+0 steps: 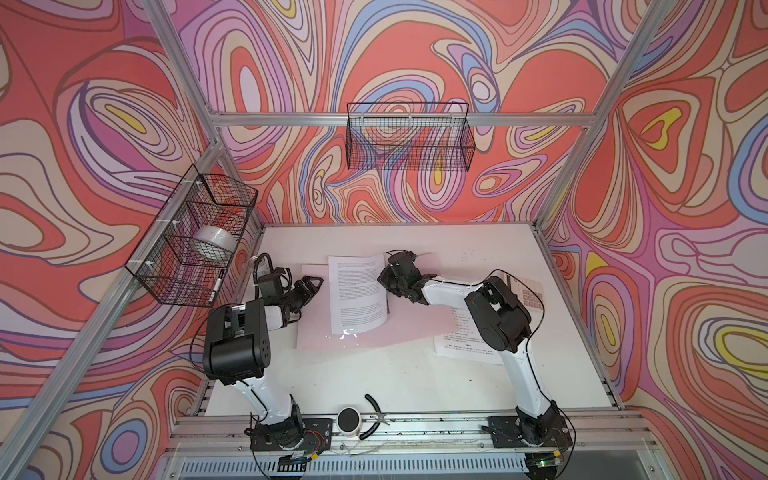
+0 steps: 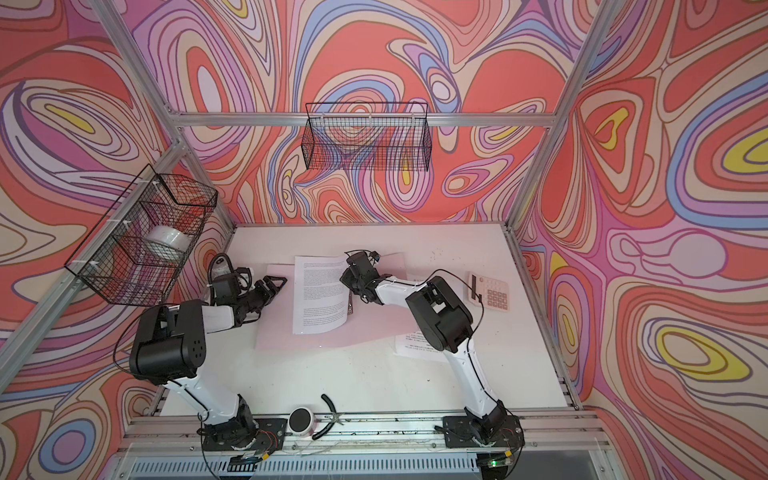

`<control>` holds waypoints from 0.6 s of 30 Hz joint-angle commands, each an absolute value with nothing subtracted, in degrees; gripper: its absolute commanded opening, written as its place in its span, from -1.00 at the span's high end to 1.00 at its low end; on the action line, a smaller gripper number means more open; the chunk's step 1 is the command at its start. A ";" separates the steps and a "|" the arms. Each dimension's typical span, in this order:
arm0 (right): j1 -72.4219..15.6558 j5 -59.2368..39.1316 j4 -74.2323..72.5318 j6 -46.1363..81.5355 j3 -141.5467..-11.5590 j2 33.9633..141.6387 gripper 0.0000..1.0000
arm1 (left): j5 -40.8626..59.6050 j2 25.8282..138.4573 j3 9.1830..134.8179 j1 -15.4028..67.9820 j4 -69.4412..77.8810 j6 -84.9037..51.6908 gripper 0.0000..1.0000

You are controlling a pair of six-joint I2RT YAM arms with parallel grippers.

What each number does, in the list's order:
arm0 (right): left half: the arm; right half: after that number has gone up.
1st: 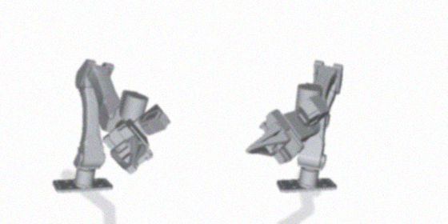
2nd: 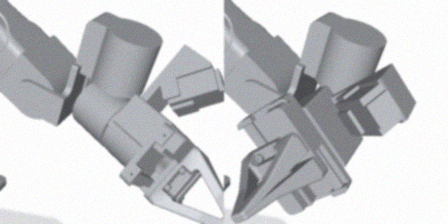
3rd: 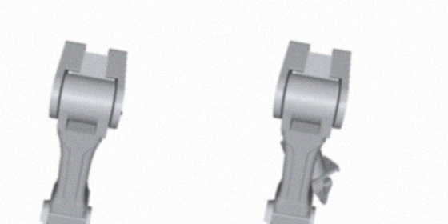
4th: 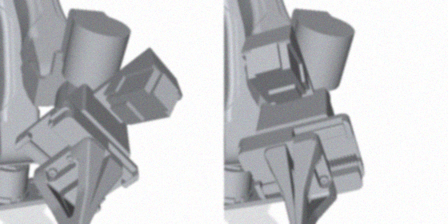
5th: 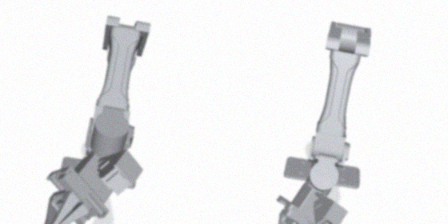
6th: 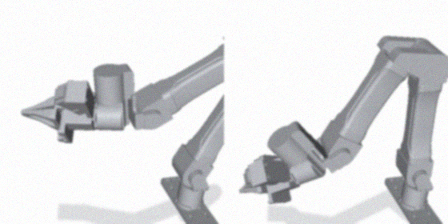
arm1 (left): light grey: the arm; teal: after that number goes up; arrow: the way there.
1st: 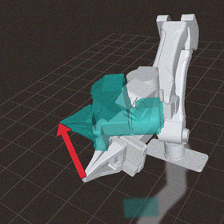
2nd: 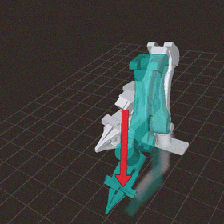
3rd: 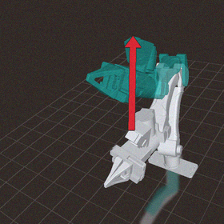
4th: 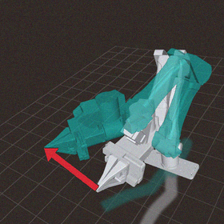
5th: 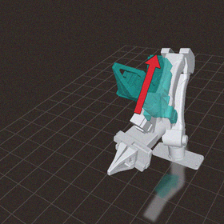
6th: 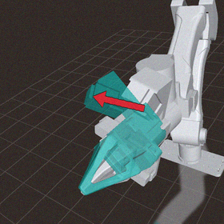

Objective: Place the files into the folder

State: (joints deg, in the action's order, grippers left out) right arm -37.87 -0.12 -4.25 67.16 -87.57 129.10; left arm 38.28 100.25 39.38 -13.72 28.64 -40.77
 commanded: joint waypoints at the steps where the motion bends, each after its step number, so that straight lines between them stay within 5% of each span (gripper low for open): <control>1: -37.79 1.90 -4.43 66.25 -87.78 127.63 1.00 | 37.68 99.89 38.76 -14.06 30.63 -41.13 -0.53; 18: -41.01 0.30 -4.34 70.22 -92.28 133.66 1.00 | 36.90 99.76 38.58 -14.07 30.50 -41.23 -0.53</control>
State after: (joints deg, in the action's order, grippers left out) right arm -40.36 0.40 -4.67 68.79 -90.72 131.79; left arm 37.43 100.25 39.31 -13.72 28.64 -40.80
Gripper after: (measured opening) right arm 0.047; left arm 0.766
